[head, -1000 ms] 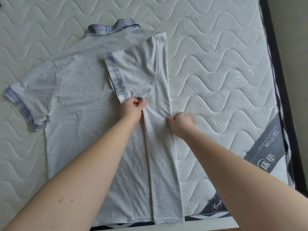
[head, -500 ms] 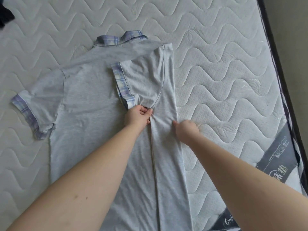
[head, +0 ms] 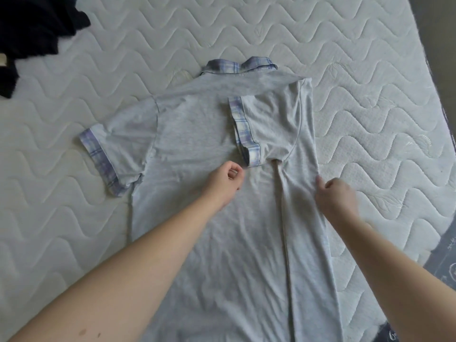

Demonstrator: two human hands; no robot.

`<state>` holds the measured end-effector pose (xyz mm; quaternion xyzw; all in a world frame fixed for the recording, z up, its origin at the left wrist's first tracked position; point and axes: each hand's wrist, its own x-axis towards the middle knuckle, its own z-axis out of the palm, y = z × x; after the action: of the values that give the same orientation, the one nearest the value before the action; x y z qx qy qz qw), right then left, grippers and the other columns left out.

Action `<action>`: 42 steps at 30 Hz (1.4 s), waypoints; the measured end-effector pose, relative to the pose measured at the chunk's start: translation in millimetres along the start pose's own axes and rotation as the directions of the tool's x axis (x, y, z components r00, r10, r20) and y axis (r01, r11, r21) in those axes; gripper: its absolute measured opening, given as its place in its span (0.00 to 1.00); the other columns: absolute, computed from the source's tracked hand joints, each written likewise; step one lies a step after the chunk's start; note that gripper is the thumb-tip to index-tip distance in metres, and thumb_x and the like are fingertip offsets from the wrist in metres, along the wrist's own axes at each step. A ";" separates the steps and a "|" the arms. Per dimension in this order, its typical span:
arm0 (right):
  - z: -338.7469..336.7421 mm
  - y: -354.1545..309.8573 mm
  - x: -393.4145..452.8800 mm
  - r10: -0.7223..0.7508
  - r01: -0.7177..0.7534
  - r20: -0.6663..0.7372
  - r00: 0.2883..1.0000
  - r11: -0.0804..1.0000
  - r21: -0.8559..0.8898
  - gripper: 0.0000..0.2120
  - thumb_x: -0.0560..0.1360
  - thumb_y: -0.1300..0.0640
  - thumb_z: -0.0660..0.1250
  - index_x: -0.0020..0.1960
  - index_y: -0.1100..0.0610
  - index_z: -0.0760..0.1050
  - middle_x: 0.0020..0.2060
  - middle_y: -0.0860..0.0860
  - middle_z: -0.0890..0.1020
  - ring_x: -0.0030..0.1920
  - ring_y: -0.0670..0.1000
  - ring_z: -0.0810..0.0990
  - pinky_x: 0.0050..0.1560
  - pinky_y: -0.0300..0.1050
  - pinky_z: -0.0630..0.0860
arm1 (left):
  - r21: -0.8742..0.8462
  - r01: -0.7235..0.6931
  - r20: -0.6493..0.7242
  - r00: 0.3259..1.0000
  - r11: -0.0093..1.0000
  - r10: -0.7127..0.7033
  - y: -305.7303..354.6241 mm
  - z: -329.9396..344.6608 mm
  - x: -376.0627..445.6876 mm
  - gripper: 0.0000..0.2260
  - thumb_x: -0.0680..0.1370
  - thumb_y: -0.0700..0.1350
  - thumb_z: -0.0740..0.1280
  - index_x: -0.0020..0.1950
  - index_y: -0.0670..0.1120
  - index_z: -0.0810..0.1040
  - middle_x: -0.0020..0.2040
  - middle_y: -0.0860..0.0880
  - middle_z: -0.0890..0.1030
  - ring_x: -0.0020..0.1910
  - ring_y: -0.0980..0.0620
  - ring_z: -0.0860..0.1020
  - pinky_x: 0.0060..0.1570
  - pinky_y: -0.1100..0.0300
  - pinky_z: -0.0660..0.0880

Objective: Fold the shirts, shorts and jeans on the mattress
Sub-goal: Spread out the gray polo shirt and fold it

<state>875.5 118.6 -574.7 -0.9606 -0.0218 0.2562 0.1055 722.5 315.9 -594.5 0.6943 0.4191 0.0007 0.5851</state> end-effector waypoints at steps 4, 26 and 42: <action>25.3 -67.1 -46.0 -0.299 0.323 -0.192 0.935 0.940 0.111 0.14 0.80 0.51 0.62 0.44 0.62 0.74 0.45 0.61 0.79 0.51 0.62 0.75 0.52 0.53 0.69 | 0.110 -0.078 0.007 0.997 0.991 0.078 -18.0 -58.6 -13.2 0.05 0.78 0.39 0.68 0.47 0.50 0.77 0.38 0.49 0.79 0.38 0.46 0.79 0.45 0.54 0.77; 96.1 -321.9 -29.4 -0.530 0.426 0.215 0.821 0.817 0.389 0.27 0.80 0.58 0.56 0.78 0.48 0.58 0.75 0.51 0.65 0.60 0.51 0.73 0.59 0.45 0.70 | 0.656 -0.041 -0.205 0.952 0.754 0.230 19.4 -227.7 166.9 0.15 0.81 0.53 0.63 0.65 0.48 0.76 0.64 0.45 0.77 0.64 0.43 0.73 0.61 0.52 0.70; 109.2 -345.4 -1.7 -0.526 0.140 0.293 0.799 0.636 0.759 0.27 0.77 0.66 0.54 0.76 0.54 0.63 0.69 0.49 0.72 0.68 0.47 0.70 0.62 0.38 0.67 | 0.642 0.191 -0.261 0.965 0.743 -0.022 52.5 -236.7 204.4 0.11 0.79 0.42 0.64 0.59 0.43 0.78 0.59 0.40 0.80 0.59 0.40 0.78 0.55 0.54 0.74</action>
<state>823.9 476.7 -592.5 -0.7248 -0.1319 0.4534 0.5016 769.3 629.1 -577.2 0.8257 0.4978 -0.0986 0.2463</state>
